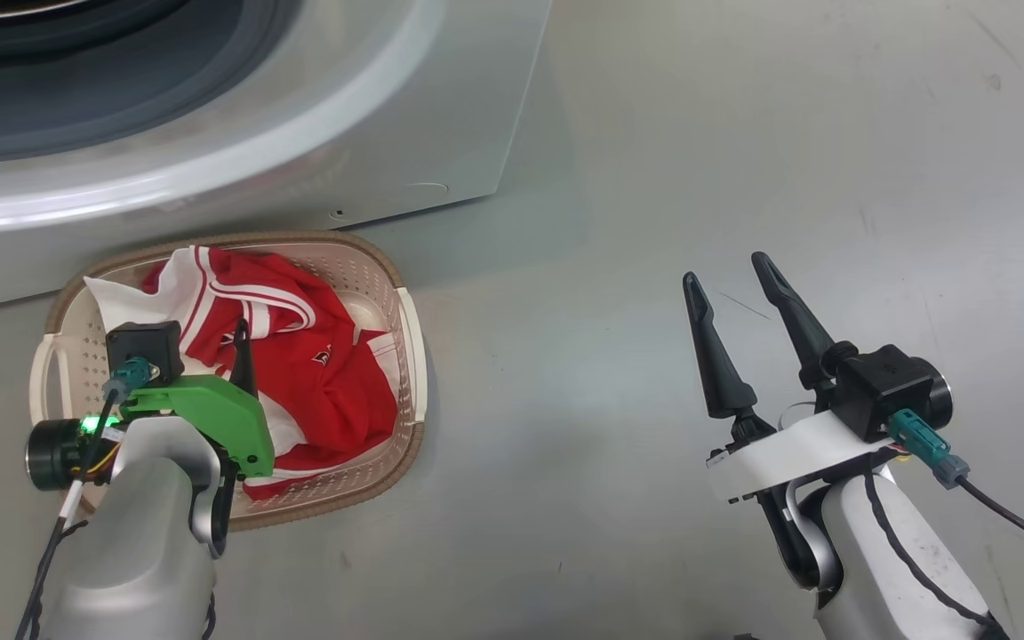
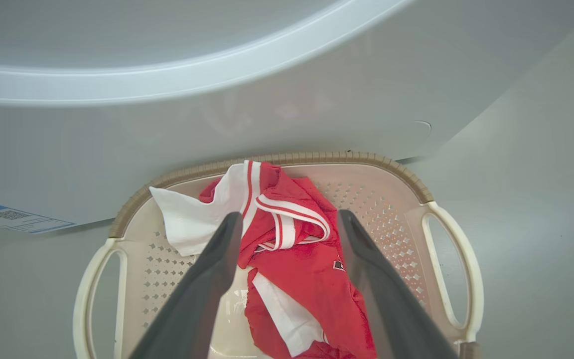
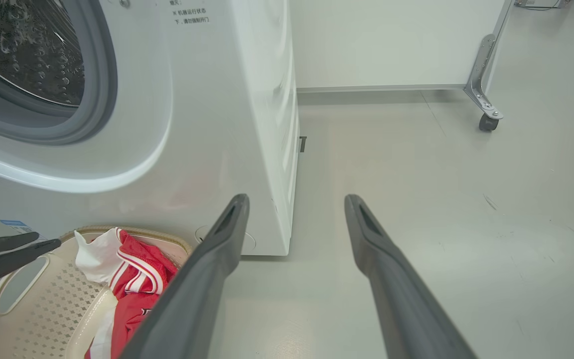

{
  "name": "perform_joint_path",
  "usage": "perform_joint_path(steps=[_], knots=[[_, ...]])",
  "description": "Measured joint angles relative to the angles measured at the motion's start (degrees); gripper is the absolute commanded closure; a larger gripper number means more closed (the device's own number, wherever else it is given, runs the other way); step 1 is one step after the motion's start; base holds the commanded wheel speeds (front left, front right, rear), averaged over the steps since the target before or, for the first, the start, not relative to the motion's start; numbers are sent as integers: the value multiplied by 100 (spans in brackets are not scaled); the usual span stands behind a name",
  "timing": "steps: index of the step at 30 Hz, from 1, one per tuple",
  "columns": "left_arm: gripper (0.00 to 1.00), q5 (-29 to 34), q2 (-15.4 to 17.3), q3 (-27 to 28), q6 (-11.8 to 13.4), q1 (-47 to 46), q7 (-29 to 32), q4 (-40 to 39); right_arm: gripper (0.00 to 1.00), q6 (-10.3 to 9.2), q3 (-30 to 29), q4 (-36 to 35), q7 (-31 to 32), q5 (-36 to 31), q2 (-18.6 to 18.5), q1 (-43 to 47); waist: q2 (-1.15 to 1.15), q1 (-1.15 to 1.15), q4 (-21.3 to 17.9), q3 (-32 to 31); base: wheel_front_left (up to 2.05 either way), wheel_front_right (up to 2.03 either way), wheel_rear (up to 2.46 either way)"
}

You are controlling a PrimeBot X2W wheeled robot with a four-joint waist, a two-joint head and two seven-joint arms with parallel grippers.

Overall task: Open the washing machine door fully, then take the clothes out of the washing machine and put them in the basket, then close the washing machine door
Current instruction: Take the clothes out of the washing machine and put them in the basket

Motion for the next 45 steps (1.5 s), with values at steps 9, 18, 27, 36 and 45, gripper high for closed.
perform_joint_path(steps=[9,18,27,36,45], knots=[[0,16,-51,-79,-196,38,-638,-307,0,-40,-93,74,-15,0,-3,2,0,0,222,-299,0,0,0],[0,25,-101,-86,-203,341,-708,-833,0,-52,-276,166,-16,-1,-115,112,0,0,499,-778,0,0,0],[0,214,-100,-41,-134,737,-706,-1619,0,-63,-287,209,-16,-1,-187,421,0,0,791,-1337,0,0,0],[0,339,-51,42,9,1322,-708,-2406,0,-110,-276,174,-16,-2,-198,666,0,0,942,-1812,0,0,0],[0,365,-33,112,115,2057,-708,-2773,0,-208,-283,142,-15,-2,-209,917,0,0,952,-2218,0,0,0]])
